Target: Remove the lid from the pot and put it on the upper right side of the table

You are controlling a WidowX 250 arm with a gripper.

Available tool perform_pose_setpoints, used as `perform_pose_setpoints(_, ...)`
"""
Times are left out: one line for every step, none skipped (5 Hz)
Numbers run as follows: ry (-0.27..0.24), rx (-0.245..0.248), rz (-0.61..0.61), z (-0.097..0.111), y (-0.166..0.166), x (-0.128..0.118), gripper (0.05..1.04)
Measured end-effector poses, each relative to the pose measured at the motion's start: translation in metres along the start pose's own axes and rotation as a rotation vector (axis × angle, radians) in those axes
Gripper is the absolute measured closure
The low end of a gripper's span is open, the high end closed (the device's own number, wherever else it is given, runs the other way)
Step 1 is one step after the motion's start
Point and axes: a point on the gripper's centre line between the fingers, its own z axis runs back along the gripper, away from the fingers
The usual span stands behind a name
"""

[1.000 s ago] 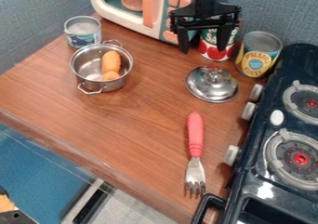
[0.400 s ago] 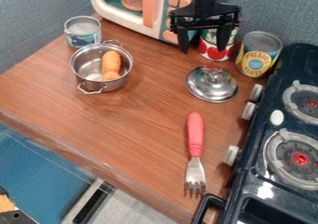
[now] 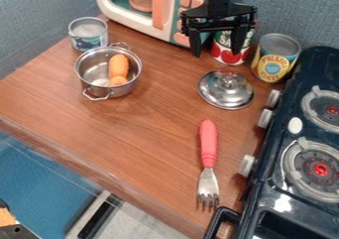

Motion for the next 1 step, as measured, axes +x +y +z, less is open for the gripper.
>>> perform_pose_setpoints(0.0,0.0,0.0,0.0,0.0,0.0,0.083)
